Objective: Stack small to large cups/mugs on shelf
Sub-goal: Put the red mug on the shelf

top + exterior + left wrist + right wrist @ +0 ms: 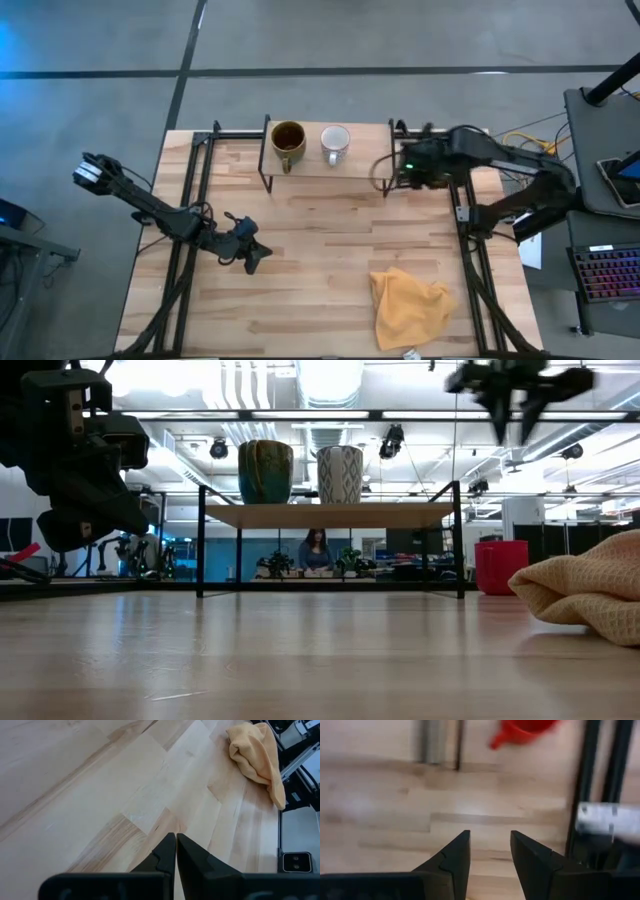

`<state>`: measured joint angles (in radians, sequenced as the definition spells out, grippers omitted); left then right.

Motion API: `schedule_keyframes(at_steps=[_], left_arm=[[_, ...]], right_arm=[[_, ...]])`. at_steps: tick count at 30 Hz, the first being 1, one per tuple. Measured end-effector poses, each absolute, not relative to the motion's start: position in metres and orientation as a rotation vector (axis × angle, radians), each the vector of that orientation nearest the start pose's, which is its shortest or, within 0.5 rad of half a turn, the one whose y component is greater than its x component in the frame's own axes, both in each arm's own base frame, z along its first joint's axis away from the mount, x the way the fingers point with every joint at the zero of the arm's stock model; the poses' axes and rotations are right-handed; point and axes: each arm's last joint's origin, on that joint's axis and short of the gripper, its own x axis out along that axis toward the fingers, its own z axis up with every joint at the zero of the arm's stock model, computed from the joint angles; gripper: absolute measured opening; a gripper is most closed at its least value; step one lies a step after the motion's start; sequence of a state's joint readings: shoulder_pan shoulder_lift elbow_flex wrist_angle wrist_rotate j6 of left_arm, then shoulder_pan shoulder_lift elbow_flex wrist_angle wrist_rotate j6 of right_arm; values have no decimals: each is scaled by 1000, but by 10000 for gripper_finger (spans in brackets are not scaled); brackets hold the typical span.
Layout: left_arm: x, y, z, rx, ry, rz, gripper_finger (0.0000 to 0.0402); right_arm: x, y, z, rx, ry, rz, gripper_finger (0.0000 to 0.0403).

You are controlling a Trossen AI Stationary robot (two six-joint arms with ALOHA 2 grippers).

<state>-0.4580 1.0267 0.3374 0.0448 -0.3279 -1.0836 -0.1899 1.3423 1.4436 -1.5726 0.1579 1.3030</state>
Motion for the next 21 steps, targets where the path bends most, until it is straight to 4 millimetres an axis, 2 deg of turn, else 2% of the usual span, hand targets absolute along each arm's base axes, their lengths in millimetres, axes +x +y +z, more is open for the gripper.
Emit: schedule_keyframes(at_steps=[3,6,11,14,21], left_arm=[[172,-74,163,-800,590,204,0],[172,-74,163,-778,592,197,0],[172,-74,163,-778,592,196,0],[172,-74,163,-780,593,194,0],[173,-76,166,-802,595,169,0]], right_arm=[[175,-44,341,1207,957,-1316,135],[157,-45,331,1331,847,-1403,142],[151,-57,315,1440,699,-1465,155],[148,-70,306,1469,611,-1584,162],[140,-92,281,1492,582,-1735,173]])
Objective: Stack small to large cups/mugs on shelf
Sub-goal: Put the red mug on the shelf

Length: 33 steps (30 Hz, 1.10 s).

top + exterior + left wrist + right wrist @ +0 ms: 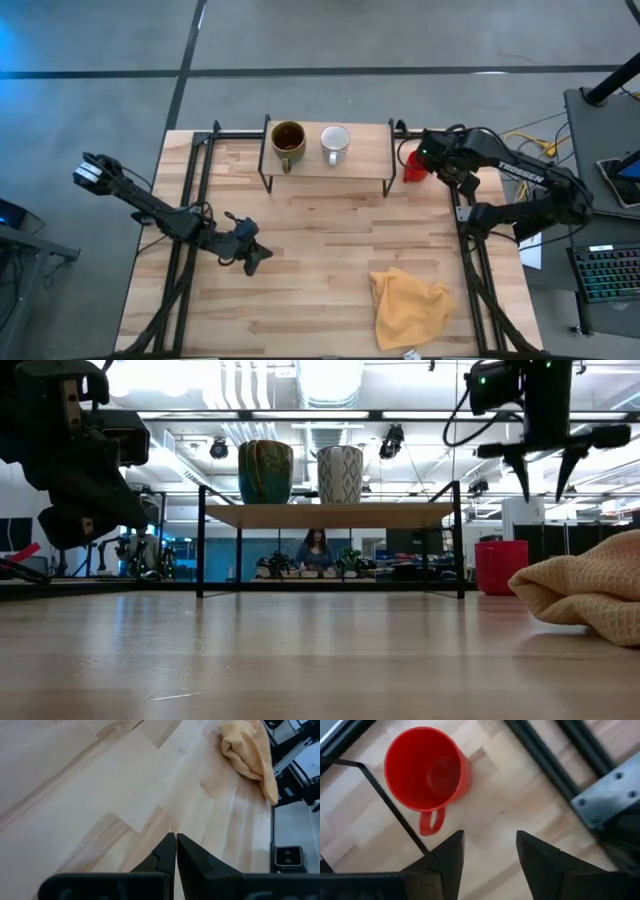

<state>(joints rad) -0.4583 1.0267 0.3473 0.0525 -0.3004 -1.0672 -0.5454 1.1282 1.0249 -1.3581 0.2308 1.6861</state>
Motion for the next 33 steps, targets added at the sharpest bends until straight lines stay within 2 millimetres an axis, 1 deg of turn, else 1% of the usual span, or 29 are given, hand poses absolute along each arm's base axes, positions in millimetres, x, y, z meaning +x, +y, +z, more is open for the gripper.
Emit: schedule_keyframes(at_steps=[2,4,5,7,10,15,21,26,33], left_arm=[[174,-76,168,-813,578,159,0],[176,-77,170,-828,552,143,0],[176,-77,171,-832,545,139,0],[176,-78,171,-836,538,134,0],[177,-78,172,-844,536,135,0],[175,-77,169,-856,547,148,0],[177,-78,164,-844,569,162,0],[178,-78,160,-862,584,181,0],[178,-78,158,-879,592,194,0]], right_arm=[[141,-98,274,1520,527,-1726,173],[145,-107,269,1529,456,-1676,172],[146,-111,268,1518,438,-1652,172],[144,-117,263,1516,425,-1664,171],[137,-122,253,1537,446,-1728,172],[129,-129,241,1573,465,-1746,173],[130,-140,233,1569,420,-1695,173],[128,-145,222,1548,498,-1726,171],[135,-153,210,1523,566,-1733,166]])
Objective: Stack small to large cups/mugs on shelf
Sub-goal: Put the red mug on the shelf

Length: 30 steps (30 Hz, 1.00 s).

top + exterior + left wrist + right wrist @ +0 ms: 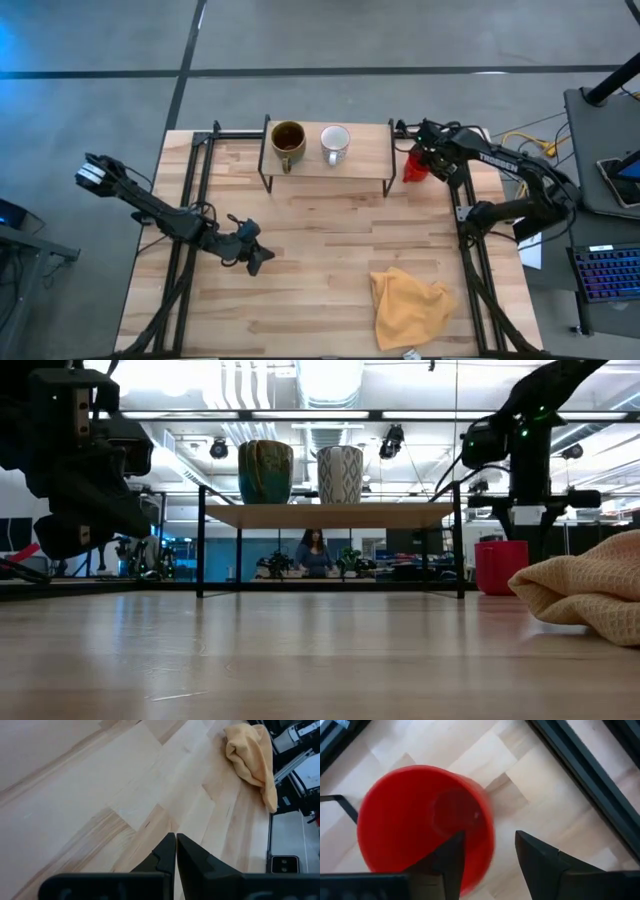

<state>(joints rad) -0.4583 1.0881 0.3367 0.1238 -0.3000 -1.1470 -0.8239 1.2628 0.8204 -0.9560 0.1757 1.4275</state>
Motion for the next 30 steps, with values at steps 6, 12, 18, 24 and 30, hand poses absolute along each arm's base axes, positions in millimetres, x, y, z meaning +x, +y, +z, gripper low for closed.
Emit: schedule_keyframes(at_steps=[6,12,18,24,30], left_arm=[[178,-78,158,-901,590,201,0],[178,-78,158,-905,590,202,0],[178,-78,158,-905,590,202,0],[178,-78,158,-905,590,202,0],[178,-78,158,-907,590,203,0]], right_arm=[[138,-159,202,1500,625,-1735,142],[133,-161,203,1487,641,-1717,92],[131,-162,204,1473,658,-1704,42],[132,-163,197,1464,711,-1699,27],[130,-162,201,1389,697,-1732,27]])
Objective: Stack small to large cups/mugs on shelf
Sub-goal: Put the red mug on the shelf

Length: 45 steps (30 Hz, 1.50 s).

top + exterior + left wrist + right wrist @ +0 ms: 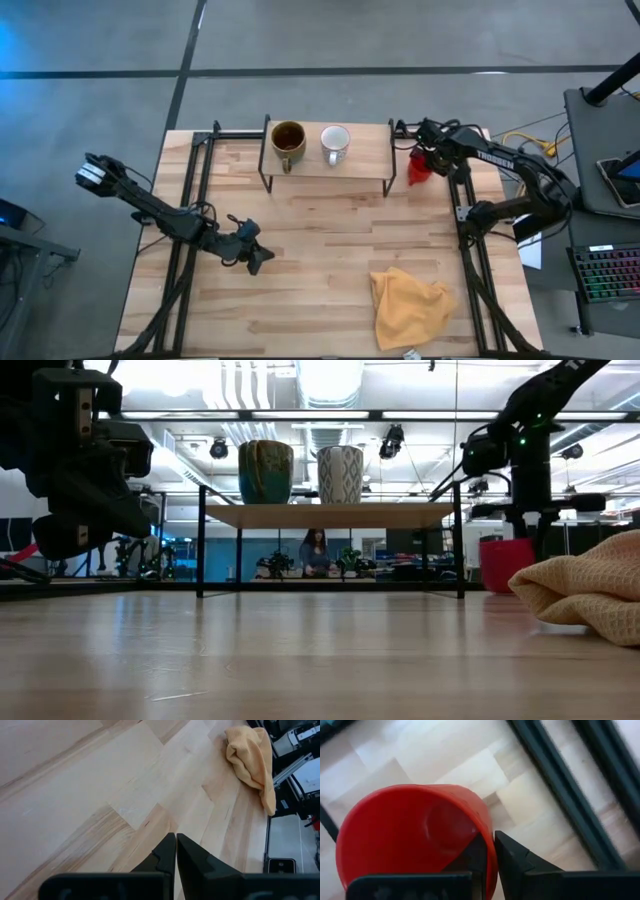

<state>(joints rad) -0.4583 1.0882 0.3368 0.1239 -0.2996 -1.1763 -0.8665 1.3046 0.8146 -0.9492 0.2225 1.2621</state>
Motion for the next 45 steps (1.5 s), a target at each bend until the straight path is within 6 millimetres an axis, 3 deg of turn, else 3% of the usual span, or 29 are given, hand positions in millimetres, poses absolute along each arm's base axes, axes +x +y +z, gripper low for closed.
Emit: schedule_keyframes(at_steps=[10,14,20,26,30,36,45], left_arm=[[178,-78,158,-905,590,202,0],[178,-78,158,-904,590,202,0],[178,-78,158,-897,590,200,0],[178,-78,158,-892,587,205,0],[178,-78,158,-889,582,212,0],[178,-78,157,-890,582,213,0],[178,-78,157,-897,582,215,0]], right_arm=[[125,-155,221,1397,645,-1633,27],[125,-147,238,1404,724,-1529,27],[119,-126,296,1290,855,-1474,27],[122,-111,355,1212,757,-1395,27],[134,-106,377,1175,708,-1335,27],[165,-105,394,1126,740,-1247,27],[226,-129,403,1016,823,-1173,27]])
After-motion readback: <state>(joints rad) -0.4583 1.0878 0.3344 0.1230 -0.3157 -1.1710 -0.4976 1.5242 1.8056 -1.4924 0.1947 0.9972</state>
